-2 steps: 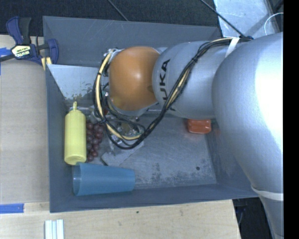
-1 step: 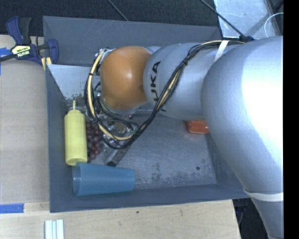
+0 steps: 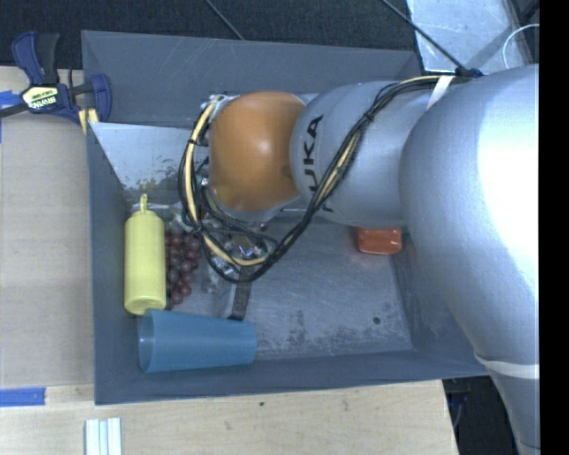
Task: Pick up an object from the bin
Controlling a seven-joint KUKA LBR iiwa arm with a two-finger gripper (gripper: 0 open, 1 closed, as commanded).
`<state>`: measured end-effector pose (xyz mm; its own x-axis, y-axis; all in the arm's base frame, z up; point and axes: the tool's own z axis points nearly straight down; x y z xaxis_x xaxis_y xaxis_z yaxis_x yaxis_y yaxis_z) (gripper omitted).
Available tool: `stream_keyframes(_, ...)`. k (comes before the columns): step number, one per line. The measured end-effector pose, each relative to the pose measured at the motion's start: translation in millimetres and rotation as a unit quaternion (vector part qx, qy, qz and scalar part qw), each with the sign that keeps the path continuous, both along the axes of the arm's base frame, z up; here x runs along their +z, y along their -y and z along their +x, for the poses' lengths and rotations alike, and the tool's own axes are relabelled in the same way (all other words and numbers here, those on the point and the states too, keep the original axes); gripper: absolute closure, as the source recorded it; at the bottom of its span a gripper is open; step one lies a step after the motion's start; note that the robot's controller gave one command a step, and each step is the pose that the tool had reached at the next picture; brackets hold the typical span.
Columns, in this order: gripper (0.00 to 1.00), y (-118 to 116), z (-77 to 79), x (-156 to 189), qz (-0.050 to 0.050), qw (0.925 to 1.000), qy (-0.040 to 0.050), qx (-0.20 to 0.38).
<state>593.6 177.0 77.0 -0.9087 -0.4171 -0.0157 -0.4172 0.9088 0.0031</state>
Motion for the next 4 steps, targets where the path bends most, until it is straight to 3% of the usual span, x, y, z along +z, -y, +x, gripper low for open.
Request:
stream_keyframes(1,0.0,-16,4.6,-2,-0.001,0.9999,0.0024,0.015)
stream_keyframes(2,1.0,-4,4.3,3,0.002,1.0,0.0061,0.001)
stream_keyframes(3,1.0,-4,4.3,3,0.002,1.0,0.0062,0.001)
stream_keyframes(4,1.0,-3,0.4,27,0.0,1.0,0.0,0.001)
